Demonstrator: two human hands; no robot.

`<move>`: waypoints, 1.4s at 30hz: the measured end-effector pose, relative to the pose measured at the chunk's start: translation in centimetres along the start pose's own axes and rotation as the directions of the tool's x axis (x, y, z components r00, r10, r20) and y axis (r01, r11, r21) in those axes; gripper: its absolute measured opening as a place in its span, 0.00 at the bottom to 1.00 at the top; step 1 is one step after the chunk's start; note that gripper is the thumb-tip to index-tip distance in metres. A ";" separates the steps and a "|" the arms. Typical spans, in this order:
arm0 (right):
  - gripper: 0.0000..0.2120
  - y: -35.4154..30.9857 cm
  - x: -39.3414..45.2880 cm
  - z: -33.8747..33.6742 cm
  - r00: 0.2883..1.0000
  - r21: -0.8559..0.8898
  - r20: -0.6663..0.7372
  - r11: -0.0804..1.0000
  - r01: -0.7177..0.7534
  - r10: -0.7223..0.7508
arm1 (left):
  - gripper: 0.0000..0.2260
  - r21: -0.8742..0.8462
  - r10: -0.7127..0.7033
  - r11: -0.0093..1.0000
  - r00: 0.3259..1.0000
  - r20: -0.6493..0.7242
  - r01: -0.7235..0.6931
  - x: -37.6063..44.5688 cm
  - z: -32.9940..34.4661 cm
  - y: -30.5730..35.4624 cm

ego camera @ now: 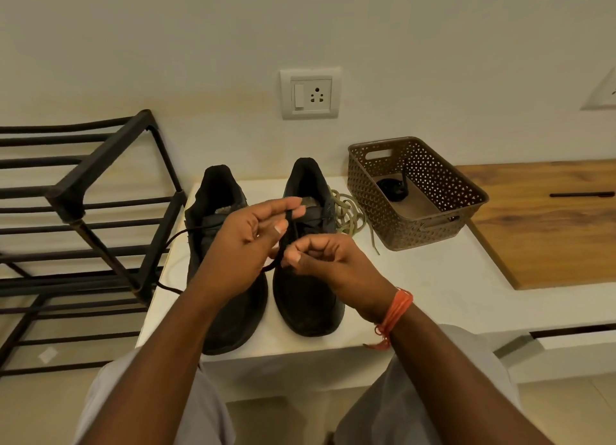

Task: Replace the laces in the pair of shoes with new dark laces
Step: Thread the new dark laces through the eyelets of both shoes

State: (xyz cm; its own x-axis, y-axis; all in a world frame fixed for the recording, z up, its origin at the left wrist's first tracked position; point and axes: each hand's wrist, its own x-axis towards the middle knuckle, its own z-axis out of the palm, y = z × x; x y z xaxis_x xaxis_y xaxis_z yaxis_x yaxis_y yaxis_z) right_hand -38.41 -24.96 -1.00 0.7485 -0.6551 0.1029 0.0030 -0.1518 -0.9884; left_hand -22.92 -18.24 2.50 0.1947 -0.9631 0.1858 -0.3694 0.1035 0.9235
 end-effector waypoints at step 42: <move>0.09 0.1 0.5 -2.3 0.950 -0.109 -0.313 0.993 -0.049 0.012 | 0.19 0.667 0.024 0.745 0.999 -0.023 -0.003 0.4 1.4 -1.8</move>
State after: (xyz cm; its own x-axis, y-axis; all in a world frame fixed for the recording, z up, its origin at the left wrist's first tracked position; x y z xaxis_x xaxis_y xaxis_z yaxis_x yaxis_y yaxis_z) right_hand -39.54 -27.00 -0.77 0.5031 -0.8557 0.1207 -0.1060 -0.1996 -0.9741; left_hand -23.47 -19.17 0.42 0.2066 -0.9544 0.2155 -0.8816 -0.0861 0.4640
